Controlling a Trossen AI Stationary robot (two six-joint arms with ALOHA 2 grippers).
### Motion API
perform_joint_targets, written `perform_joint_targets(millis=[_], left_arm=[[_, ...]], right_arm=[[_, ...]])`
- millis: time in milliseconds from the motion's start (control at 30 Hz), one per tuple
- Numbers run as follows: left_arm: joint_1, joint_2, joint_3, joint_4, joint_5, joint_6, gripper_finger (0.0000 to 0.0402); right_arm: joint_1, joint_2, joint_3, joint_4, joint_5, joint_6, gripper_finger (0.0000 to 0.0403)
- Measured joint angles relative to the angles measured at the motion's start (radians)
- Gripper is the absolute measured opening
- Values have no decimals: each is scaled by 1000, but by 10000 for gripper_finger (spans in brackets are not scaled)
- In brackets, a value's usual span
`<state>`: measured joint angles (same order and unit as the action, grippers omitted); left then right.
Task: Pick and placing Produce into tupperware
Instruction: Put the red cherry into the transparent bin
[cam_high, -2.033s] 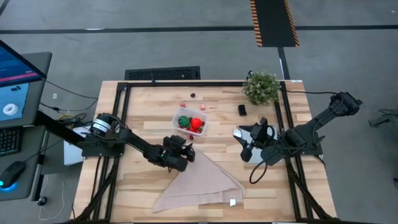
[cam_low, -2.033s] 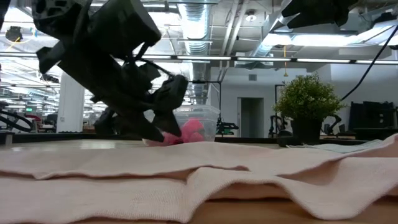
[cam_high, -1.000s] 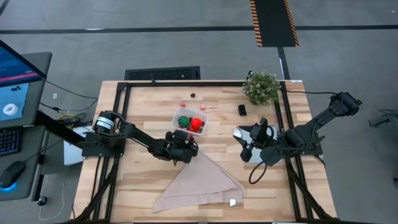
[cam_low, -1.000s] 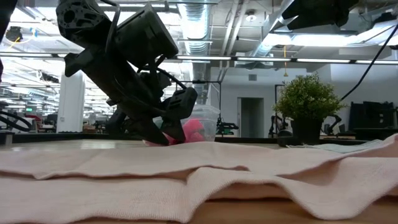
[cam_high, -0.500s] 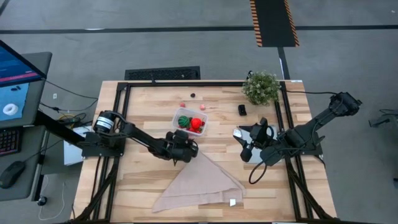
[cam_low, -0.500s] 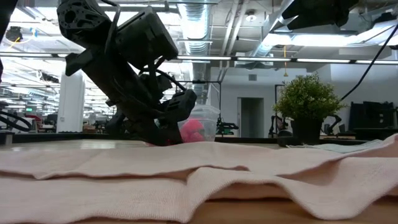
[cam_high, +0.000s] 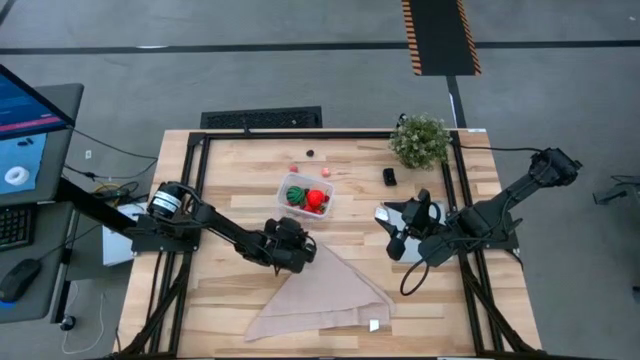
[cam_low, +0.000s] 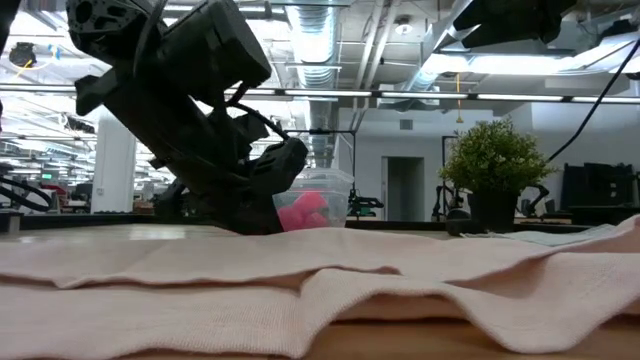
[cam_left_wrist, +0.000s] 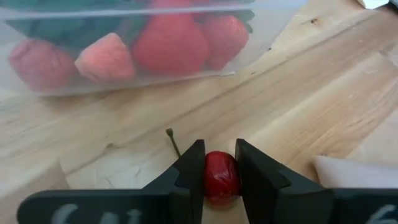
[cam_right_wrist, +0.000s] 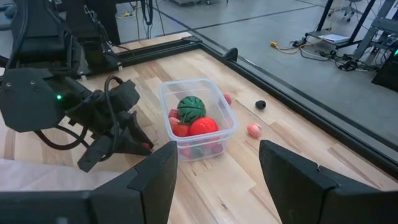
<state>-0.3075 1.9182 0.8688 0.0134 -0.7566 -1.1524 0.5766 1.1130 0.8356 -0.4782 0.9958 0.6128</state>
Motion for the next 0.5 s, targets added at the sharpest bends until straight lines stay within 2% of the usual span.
perform_joint_targets(millis=[233,500], left_arm=[[-31,-26,-1,14,-13,-6,69],[-33,-199,-1,56,-63,183,70]], right_arm=[[0,0,0,0,0,1,250],[0,0,0,0,0,1,250]])
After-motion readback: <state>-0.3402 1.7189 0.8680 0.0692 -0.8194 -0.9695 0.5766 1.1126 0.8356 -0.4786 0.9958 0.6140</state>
